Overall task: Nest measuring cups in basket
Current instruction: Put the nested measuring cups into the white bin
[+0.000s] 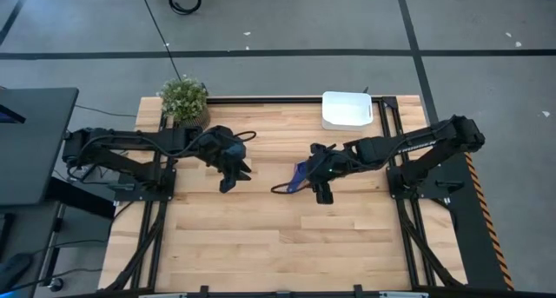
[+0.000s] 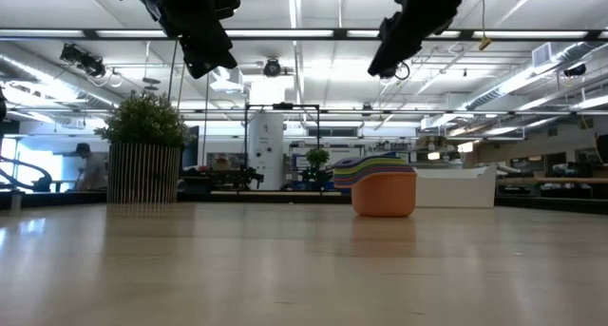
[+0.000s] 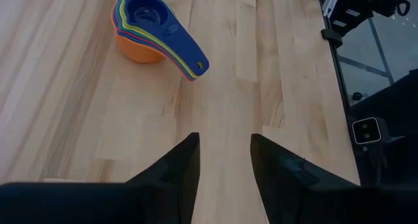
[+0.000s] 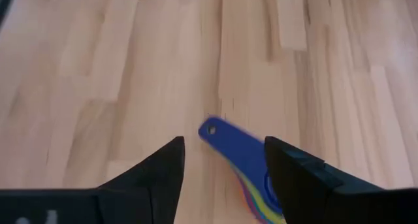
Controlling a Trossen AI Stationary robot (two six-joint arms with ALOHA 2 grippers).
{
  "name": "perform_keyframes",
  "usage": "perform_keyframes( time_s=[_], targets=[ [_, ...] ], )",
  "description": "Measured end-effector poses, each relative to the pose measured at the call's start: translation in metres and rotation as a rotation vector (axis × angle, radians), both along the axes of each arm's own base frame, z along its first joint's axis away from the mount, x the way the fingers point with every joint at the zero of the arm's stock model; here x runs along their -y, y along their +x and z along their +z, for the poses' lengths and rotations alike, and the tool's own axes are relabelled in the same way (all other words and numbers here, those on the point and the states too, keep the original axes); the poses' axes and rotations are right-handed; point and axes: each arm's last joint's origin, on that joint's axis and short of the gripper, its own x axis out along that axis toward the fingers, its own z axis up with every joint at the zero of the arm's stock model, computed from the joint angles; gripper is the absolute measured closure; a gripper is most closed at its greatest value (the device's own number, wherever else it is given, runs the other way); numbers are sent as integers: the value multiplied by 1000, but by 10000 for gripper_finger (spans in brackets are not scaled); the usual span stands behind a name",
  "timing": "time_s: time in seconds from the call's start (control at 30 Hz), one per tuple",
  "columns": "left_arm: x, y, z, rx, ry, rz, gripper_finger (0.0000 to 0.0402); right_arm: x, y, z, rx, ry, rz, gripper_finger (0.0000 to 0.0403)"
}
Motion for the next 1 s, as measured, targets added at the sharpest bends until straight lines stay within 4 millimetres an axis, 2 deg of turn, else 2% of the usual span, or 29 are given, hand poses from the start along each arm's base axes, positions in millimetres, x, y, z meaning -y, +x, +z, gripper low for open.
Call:
perform_keyframes(
  time_s=[0.23,0.43,0.6,0.73,1.0],
  targets=[
    [0,0,0,0,0,0,260,-2,0,1,8,1,6,160],
    [0,1,1,14,1,0,260,-4,-2,-2,1,-61,-58,80],
    [0,2,2,23,2,0,260,-4,-5,-23,-12,-82,-61,21],
    [0,2,2,23,2,0,260,-1,-6,-32,6,-156,-105,9],
    [0,2,2,23,2,0,260,-1,-10,-46,-15,-222,8,11]
  ],
)
